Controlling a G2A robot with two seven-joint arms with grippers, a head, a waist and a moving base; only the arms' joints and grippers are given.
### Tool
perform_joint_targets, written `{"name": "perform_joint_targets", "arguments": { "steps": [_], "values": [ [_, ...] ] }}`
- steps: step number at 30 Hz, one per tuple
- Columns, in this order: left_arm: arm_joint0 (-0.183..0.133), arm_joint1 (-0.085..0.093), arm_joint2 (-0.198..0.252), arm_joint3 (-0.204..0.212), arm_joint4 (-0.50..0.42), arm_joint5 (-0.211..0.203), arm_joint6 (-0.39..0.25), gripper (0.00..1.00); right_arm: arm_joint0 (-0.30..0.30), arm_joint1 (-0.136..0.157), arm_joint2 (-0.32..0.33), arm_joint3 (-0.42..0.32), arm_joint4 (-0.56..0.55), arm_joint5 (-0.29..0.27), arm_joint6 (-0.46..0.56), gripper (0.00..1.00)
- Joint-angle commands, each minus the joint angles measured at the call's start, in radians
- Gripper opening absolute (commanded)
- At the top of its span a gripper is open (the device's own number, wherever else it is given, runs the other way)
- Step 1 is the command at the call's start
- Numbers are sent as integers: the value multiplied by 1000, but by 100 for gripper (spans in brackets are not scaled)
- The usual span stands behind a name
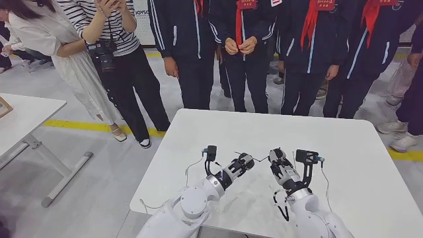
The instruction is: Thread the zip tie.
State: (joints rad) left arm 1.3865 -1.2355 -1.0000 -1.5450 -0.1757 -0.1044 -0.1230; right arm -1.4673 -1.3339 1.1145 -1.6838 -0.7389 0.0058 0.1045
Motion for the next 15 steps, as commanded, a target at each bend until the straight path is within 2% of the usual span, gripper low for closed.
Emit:
{"name": "perform_joint_targets", "arguments": {
  "steps": [1, 10, 15],
  "values": [
    [0, 0, 0, 0, 0, 0, 0, 0, 0, 0, 0, 0, 0, 0, 0, 0],
    [0, 0, 0, 0, 0, 0, 0, 0, -7, -5, 9, 14, 75, -24, -22, 0],
    [0, 0, 0, 0, 0, 0, 0, 0, 0, -7, 12, 24, 100, -16, -7, 0]
  ]
}}
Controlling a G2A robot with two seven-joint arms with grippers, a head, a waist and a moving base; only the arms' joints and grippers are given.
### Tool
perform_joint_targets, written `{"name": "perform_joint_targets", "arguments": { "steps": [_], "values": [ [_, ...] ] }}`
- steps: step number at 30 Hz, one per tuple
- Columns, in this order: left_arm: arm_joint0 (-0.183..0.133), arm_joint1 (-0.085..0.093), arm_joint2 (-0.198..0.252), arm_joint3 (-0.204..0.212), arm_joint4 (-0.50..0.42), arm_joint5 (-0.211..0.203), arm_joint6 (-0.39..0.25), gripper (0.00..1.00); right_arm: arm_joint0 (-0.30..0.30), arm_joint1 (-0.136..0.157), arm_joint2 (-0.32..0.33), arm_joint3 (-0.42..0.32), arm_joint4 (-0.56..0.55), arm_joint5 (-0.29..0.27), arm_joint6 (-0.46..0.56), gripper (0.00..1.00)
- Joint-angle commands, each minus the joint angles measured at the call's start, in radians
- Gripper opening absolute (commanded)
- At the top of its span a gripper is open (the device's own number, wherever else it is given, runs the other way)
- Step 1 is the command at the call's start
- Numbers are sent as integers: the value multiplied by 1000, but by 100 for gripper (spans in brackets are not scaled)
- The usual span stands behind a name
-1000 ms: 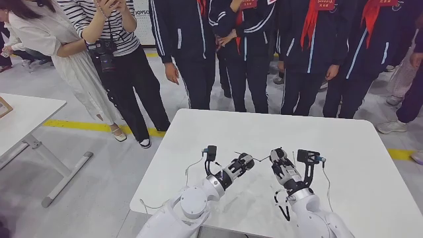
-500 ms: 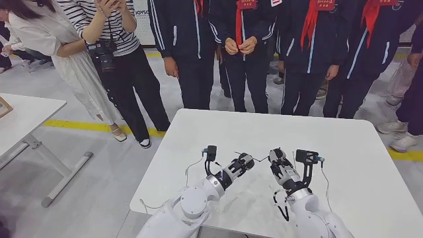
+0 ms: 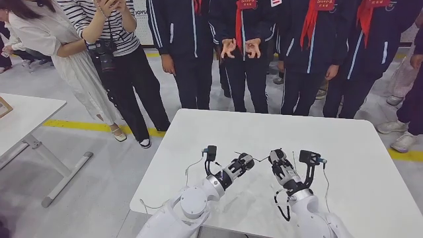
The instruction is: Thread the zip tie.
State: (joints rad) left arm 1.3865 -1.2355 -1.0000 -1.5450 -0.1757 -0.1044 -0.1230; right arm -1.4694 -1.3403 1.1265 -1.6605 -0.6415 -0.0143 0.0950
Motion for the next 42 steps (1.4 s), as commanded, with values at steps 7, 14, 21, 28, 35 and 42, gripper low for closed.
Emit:
{"name": "perform_joint_targets", "arguments": {
  "steps": [7, 14, 21, 28, 35, 42],
  "values": [
    [0, 0, 0, 0, 0, 0, 0, 0, 2, -1, 1, 1, 5, 9, -1, 0],
    [0, 0, 0, 0, 0, 0, 0, 0, -7, -2, 5, 4, 41, -7, -6, 0],
    [0, 0, 0, 0, 0, 0, 0, 0, -15, -2, 5, 6, 58, -35, 2, 0],
    [0, 0, 0, 0, 0, 0, 0, 0, -12, -4, 4, 14, 68, -49, -6, 0],
    [3, -1, 2, 2, 10, -12, 9, 0, -13, -4, 4, 14, 72, -50, -7, 0],
    [8, -4, 4, 11, 16, -58, 19, 0, -23, -6, 22, 19, 139, -50, -21, 0]
  ]
}}
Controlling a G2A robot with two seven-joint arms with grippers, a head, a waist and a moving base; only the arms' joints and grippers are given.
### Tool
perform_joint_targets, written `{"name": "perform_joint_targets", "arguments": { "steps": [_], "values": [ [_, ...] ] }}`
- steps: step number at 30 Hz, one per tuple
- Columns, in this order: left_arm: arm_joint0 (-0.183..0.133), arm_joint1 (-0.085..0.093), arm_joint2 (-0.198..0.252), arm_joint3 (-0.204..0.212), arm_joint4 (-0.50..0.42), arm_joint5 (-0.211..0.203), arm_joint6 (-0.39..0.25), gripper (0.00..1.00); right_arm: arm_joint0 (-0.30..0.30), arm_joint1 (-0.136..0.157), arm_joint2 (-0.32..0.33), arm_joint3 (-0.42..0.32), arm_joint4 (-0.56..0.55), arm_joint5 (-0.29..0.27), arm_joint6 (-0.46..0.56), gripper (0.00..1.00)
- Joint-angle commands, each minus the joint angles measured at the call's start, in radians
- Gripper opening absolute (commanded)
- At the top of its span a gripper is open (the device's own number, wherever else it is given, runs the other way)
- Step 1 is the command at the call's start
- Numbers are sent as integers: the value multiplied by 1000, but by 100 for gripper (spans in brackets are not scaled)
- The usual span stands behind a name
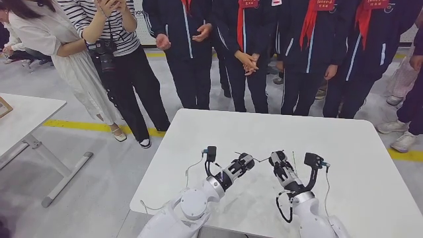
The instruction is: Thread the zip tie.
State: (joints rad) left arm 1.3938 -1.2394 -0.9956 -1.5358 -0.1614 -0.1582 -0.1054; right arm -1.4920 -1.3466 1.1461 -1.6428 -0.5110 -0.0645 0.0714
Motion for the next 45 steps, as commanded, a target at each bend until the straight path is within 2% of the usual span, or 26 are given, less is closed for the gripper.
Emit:
{"name": "perform_joint_targets", "arguments": {
  "steps": [1, 22, 29, 45],
  "values": [
    [1, 0, 0, 3, 4, -5, 3, 0, 0, 0, 4, 2, 10, 2, 2, 0],
    [0, -2, 4, 4, 30, -3, 7, 0, 1, 0, 2, 1, -1, -12, 5, 0],
    [2, -4, 3, 2, 29, -19, 9, 0, 9, -2, -9, 9, -8, -4, 18, 0],
    [0, -7, 4, 2, 29, -19, 9, 0, 11, -4, -1, 14, 32, -17, 15, 0]
  ]
}}
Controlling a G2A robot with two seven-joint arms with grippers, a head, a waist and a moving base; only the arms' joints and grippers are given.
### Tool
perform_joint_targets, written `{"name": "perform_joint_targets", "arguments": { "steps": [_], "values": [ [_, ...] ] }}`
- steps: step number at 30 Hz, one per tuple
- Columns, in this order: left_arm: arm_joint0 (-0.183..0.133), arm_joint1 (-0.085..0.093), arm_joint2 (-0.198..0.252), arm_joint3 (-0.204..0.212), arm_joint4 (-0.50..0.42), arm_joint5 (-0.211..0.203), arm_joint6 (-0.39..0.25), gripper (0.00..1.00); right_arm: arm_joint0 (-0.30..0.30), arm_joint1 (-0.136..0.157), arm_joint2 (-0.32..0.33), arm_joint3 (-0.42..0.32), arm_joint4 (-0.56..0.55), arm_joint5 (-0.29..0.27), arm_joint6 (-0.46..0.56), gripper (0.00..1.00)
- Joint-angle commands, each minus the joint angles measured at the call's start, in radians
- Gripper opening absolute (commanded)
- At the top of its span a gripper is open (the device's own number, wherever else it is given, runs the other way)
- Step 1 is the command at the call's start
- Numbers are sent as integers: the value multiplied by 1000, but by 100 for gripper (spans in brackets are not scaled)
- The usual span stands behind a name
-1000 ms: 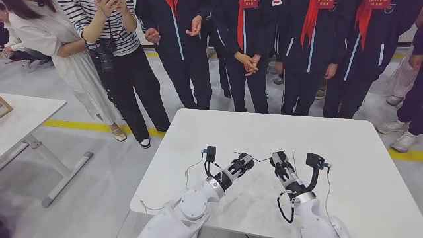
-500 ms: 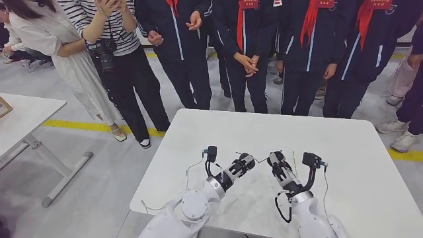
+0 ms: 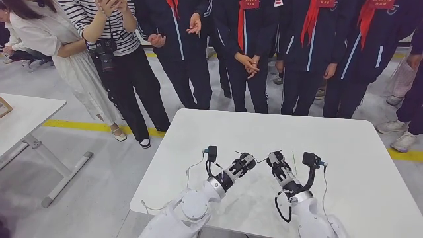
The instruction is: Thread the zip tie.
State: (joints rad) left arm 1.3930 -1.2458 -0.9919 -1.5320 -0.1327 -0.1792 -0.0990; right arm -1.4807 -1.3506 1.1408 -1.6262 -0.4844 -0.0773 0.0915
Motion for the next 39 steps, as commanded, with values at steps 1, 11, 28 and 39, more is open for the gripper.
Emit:
{"name": "perform_joint_targets", "arguments": {
  "steps": [1, 11, 28, 39],
  "values": [
    [0, -1, 1, -2, 1, 3, 4, 0, -4, 0, 8, -4, 9, -8, -17, 0],
    [0, -5, 7, 0, 11, 9, 11, 0, -13, 1, 17, -12, 3, -16, -29, 0],
    [6, -7, 0, -2, -3, 18, -5, 18, -21, 0, 11, -25, -21, 1, -33, 0],
    [-2, -11, 9, 4, -4, 40, -23, 2, -21, -3, 1, -29, -26, 7, -39, 0]
  ]
}}
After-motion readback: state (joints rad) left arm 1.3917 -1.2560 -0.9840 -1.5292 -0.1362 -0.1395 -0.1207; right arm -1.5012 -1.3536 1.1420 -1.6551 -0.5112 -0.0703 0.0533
